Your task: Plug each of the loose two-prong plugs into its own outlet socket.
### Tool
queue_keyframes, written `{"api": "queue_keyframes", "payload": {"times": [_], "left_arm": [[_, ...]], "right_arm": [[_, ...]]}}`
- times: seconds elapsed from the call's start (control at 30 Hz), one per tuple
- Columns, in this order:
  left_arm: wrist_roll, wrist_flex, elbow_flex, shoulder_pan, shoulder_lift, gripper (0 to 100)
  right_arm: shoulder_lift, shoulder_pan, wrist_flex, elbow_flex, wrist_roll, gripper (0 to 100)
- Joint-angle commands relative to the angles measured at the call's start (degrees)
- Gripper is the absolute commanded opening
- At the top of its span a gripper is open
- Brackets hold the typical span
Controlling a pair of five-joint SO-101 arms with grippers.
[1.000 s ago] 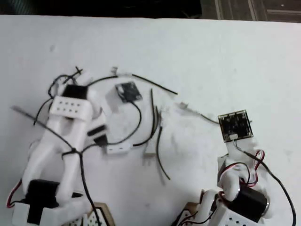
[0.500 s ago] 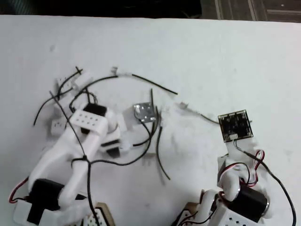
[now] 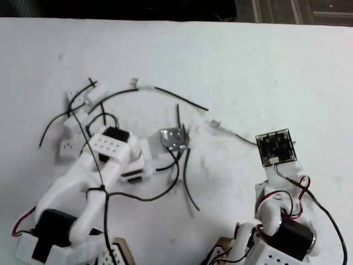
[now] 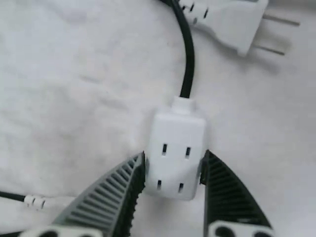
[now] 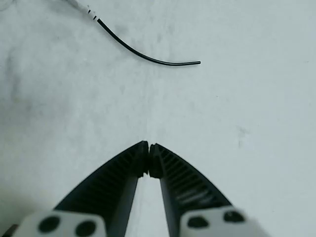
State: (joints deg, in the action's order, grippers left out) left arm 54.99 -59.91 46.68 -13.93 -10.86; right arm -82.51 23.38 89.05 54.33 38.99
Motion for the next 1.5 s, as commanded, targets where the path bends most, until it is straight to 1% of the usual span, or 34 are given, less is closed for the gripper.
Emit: {"api": "queue_keyframes", "payload": {"times": [0.0,0.07,0.17,0.3,0.4,0.67,0.83,0.87,0.9,0.97,1.0,1.1,1.23,1.37,1.47], "left_arm": [[-0.18,-0.44,-1.76,-1.63,2.95,14],[-0.18,-2.46,-4.13,-1.80,4.44,10],[-1.23,-2.81,-6.59,-1.54,5.23,2],[-10.90,-2.64,-11.52,0.31,4.97,2],[-16.53,-2.90,-15.74,2.42,5.14,2],[-26.99,-2.64,-16.97,3.82,5.23,2],[-27.69,-2.55,-14.86,3.74,5.23,3],[-27.60,-2.55,-14.33,3.74,5.23,6],[-27.60,-2.55,-13.71,3.74,5.23,10],[-27.69,-2.90,-13.10,3.91,4.70,23],[-28.04,-3.25,-13.36,3.91,4.70,27],[-27.25,-5.01,-15.38,4.79,4.62,25],[-24.70,-11.78,-18.99,4.88,1.45,24],[-24.79,-17.41,-20.92,7.60,-6.81,24],[-25.05,-18.64,-19.52,11.91,-15.08,24]], "right_arm": [[-0.48,-0.31,0.13,-0.35,0.35,2.2],[-0.48,-0.31,0.13,-0.35,0.35,2.2],[-0.48,-0.22,0.13,-0.35,0.35,2.2],[-0.48,-0.22,0.13,-0.35,0.35,2.2],[-0.48,-0.22,0.13,-0.35,0.35,2.2],[-0.48,-0.22,0.13,-0.35,0.35,2.2],[-0.48,-0.04,0.13,-0.26,0.35,2.2],[-0.48,-0.04,0.13,-0.26,0.35,2.2],[-0.48,0.04,0.13,-0.26,0.35,2.2],[-0.48,-0.13,0.13,-0.26,0.35,2.2],[-0.48,-0.13,0.13,-0.26,0.35,2.2],[-0.48,0.04,0.13,-0.26,0.35,2.2],[-0.48,-0.04,0.13,-0.35,0.35,2.2],[-0.40,-0.13,0.13,-0.88,0.35,2.2],[0.04,-0.22,0.13,-3.08,0.35,2.2]]}}
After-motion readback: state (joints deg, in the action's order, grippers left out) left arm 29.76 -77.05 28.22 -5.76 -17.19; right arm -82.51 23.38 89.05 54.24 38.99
